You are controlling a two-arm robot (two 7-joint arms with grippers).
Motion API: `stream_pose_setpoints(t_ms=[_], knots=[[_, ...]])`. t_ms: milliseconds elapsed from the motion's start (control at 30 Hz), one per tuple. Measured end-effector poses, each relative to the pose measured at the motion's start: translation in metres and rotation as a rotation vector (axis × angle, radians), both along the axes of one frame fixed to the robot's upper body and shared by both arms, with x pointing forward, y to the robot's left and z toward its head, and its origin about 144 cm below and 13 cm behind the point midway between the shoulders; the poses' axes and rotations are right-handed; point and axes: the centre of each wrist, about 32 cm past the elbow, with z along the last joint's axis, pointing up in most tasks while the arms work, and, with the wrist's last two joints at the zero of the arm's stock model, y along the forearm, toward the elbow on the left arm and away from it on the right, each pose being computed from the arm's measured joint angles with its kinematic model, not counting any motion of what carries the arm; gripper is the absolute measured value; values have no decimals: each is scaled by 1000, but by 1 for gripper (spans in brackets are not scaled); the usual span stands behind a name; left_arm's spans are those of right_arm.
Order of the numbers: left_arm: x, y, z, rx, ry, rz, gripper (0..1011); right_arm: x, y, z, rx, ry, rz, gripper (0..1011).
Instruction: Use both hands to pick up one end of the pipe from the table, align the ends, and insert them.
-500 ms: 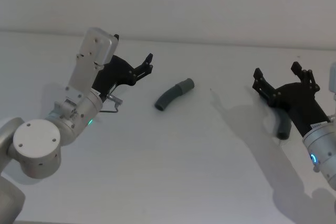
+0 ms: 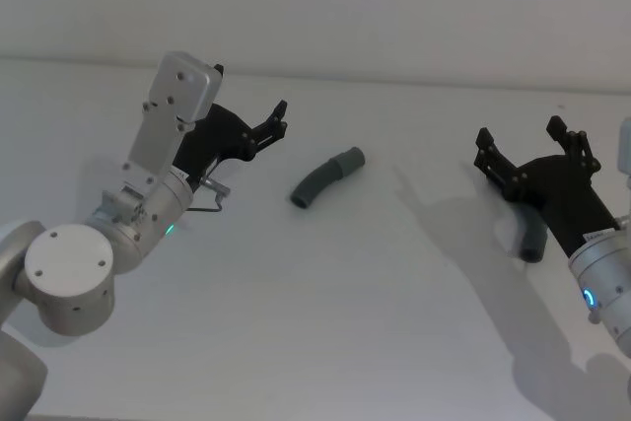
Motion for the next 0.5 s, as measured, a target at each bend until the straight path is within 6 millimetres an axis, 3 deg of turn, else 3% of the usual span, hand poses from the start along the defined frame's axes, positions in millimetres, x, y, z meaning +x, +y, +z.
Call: stream_pose_setpoints(t_ms=[500], knots=[[0,0,0,0,0,0,1000,0,0,0,0,0,0,1000]])
